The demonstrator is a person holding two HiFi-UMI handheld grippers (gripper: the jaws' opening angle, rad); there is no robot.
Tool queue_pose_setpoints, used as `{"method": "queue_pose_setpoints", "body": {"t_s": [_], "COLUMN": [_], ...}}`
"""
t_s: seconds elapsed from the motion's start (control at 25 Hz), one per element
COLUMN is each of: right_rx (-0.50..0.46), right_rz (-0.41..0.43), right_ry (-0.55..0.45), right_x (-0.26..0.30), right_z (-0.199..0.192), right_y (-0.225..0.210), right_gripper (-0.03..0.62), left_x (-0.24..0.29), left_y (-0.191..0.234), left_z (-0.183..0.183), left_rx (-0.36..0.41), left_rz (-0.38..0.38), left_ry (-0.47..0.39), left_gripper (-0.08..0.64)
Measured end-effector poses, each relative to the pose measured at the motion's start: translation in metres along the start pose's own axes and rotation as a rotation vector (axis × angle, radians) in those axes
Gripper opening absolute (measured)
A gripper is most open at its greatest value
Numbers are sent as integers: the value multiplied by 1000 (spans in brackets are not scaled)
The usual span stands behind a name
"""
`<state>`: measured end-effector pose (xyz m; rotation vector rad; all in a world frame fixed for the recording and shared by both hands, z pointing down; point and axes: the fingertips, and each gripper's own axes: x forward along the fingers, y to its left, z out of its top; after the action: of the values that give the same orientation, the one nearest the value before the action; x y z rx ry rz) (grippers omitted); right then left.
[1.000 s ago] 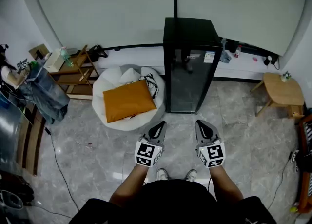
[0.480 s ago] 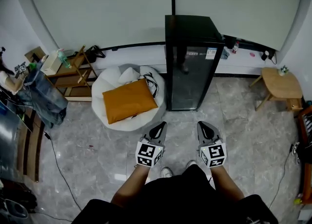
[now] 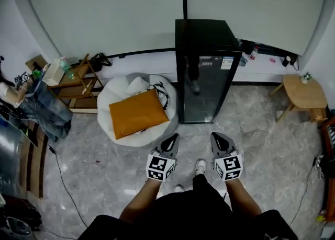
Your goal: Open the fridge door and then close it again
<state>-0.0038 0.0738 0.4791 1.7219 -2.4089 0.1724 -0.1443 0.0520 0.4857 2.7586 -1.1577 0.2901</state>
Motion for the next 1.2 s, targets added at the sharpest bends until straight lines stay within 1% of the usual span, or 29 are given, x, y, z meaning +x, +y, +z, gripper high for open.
{"method": "queue_pose_setpoints", "body": {"t_s": [0.16,0.4,0.56,0.64,0.8,0.92,1.12,1.2], "right_rx": [-5,-1,-2,1,18,18,-3,-17], "right_rz": [12,31,65,69,86,115,169,178], "right_ry": [1,10,12,12,44,31,55,51], "right_x": [23,57,80,91,110,126,142,147], "right_z": [1,-1,-4,-7,-17,-19,-24,-25], "right_y": [-21,-55,-74,-86,-108,-119,-134,-141], "right_gripper": [11,10,11,11,11,11,11,11], "left_x": [30,79,108,123,148,166,187,194], "left_y": [7,20,25,26,29,37,52,60], "left_z": [1,-1,-6,-6,-12,-15,-19,-21], "left_rx": [17,-1,-18,-13,-1,-14,-38,-46], "left_rz": [-7,5,9,5,-4,16,61,82], "left_ry": [27,62,100,122,170,175,184,187], "left_gripper": [21,21,21,21,21,21,21,21]}}
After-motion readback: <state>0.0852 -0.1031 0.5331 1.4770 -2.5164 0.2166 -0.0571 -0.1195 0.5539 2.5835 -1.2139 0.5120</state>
